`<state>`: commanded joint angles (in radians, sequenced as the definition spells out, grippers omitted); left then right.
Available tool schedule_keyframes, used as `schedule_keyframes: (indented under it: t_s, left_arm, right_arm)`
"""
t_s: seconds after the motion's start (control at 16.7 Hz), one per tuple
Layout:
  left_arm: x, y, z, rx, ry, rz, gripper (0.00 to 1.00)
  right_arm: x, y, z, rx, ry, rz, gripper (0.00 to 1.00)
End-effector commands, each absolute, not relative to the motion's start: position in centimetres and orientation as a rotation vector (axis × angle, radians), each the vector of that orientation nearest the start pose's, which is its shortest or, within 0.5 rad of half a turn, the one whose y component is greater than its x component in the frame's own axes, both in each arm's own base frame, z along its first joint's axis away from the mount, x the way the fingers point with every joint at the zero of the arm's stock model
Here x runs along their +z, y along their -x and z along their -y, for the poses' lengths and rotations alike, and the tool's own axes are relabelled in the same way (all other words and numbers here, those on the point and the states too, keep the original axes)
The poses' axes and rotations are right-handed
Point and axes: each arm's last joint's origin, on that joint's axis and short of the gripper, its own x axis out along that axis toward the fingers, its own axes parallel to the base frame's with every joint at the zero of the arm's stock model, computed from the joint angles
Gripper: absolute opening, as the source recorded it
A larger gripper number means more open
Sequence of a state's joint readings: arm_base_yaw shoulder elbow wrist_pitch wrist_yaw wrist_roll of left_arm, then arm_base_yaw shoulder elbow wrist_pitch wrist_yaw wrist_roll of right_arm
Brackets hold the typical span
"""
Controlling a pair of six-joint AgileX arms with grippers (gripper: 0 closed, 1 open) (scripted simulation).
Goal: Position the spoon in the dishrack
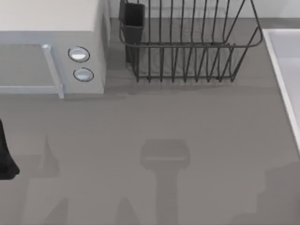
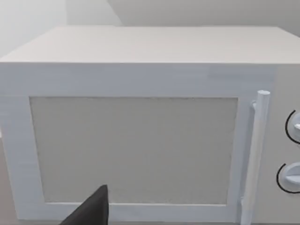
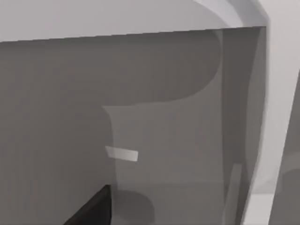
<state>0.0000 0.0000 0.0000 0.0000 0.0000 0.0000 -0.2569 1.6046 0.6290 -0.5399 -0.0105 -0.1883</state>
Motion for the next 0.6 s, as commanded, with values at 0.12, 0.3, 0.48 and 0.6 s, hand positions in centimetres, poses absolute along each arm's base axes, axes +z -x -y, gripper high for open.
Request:
schedule_keyframes:
  t_s: [0.12, 0.3, 0.48, 0.6]
  left_arm:
    - [16.00, -10.57, 0.12, 0.000, 0.000, 0.000, 1.00]
    - [16.00, -10.57, 0.12, 0.000, 0.000, 0.000, 1.00]
    - [16.00, -10.57, 0.12, 0.000, 0.000, 0.000, 1.00]
    - [16.00, -10.57, 0.12, 0.000, 0.000, 0.000, 1.00]
  right_arm:
    - [9.53, -21.97, 5.72, -0.054, -0.051, -1.514, 0.25]
    - [9.53, -21.97, 5.72, -0.054, -0.051, -1.514, 0.02]
    - [9.53, -21.97, 5.72, -0.054, -0.051, -1.514, 0.00]
    - [9.53, -21.97, 5.72, -0.054, -0.051, -1.514, 0.00]
